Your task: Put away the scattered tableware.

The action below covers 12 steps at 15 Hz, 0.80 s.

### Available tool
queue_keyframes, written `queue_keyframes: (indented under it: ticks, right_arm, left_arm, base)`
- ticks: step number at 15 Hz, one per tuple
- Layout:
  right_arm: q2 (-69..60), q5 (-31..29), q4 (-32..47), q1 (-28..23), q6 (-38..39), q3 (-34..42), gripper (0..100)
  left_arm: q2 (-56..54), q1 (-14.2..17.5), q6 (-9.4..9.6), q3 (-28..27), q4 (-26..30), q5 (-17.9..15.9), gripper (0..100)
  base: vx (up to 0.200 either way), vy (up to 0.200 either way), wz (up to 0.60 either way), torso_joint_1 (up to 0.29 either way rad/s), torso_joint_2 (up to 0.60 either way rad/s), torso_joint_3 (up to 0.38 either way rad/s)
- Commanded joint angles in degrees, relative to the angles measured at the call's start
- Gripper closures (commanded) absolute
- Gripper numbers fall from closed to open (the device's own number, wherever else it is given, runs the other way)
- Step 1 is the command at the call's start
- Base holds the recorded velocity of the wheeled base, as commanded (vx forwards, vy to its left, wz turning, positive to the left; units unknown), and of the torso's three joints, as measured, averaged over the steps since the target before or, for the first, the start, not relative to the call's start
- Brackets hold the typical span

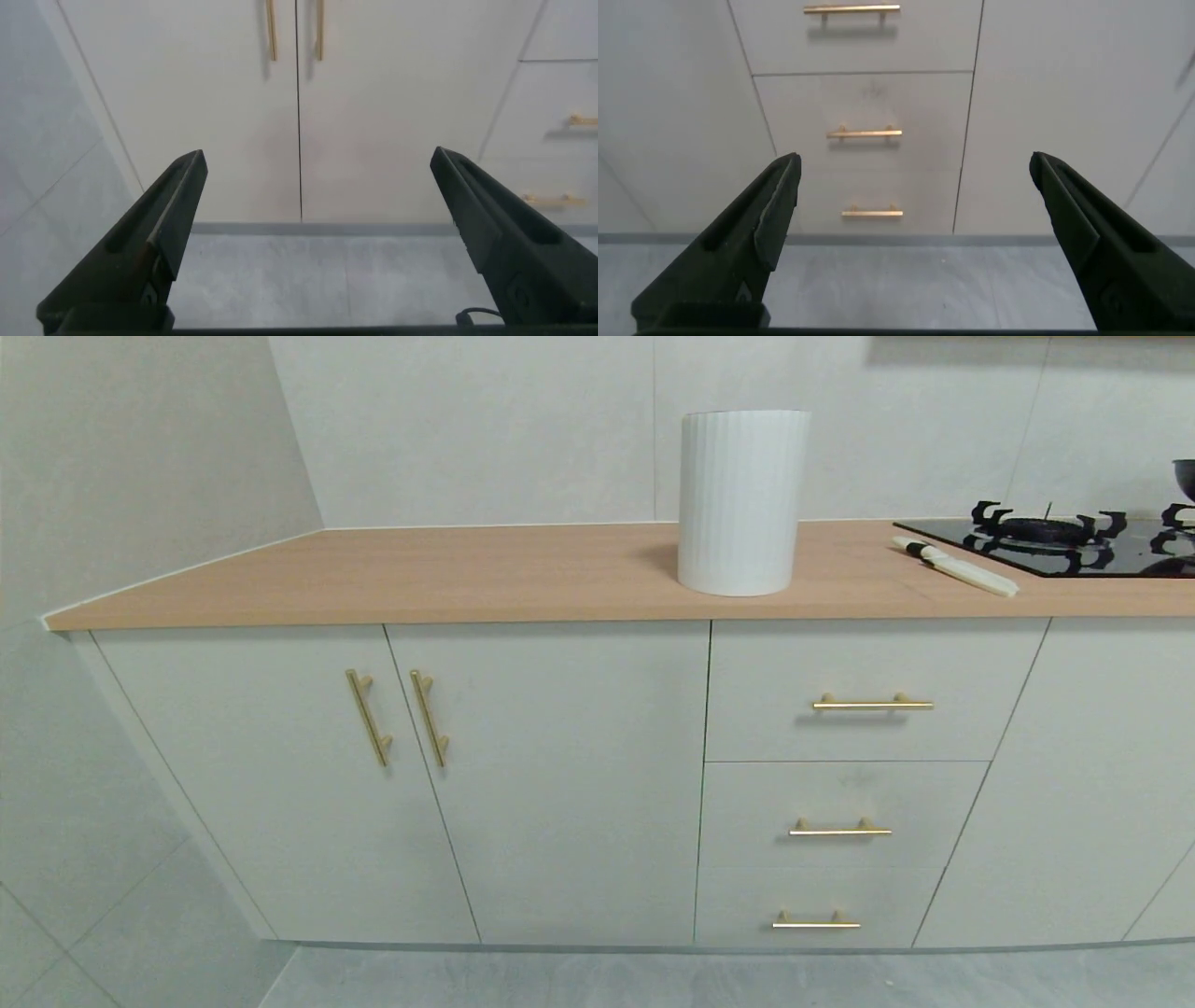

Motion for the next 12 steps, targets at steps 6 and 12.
queue_keyframes:
  ticks: [6,12]
  right_arm:
    - [0.11,-0.02,0.0,0.0,0.0,0.0,0]
    - [0.11,-0.02,0.0,0.0,0.0,0.0,0]
  left_arm:
    - [0.09,0.0,0.0,0.0,0.0,0.01,0]
    - [0.09,0.0,0.0,0.0,0.0,0.01,0]
  base:
    - [0.2,0.0,0.0,0.002,0.0,0.003]
    - [0.2,0.0,0.0,0.003,0.0,0.002]
